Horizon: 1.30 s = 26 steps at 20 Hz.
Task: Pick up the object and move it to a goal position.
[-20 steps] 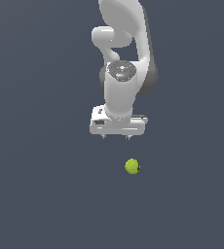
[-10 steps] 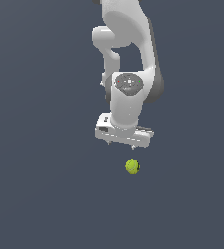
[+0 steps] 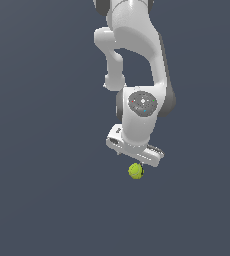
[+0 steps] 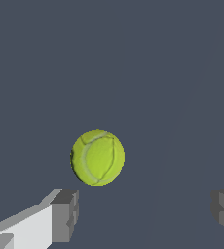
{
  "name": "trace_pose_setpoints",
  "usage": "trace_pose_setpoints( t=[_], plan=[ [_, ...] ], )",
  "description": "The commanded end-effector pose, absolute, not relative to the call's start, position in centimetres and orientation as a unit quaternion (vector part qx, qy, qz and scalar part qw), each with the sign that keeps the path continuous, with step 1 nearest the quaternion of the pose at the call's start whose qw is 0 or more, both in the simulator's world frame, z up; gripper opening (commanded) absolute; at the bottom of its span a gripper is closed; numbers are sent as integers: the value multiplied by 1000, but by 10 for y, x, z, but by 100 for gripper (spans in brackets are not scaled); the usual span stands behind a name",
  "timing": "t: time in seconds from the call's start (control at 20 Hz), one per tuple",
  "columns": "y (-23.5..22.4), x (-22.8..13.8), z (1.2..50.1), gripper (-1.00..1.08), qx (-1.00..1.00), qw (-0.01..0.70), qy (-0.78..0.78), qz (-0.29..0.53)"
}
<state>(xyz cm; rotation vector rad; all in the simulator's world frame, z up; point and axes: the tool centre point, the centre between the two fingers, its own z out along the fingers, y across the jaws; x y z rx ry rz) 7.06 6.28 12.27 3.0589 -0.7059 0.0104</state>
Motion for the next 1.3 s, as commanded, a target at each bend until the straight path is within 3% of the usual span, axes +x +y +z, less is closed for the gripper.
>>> trace_pose_setpoints(
  t=[0.0,1.25],
  plan=[
    [70,76,116,100,967,1,-254,3],
    [93,93,76,100,938,0,-347,0]
  ],
)
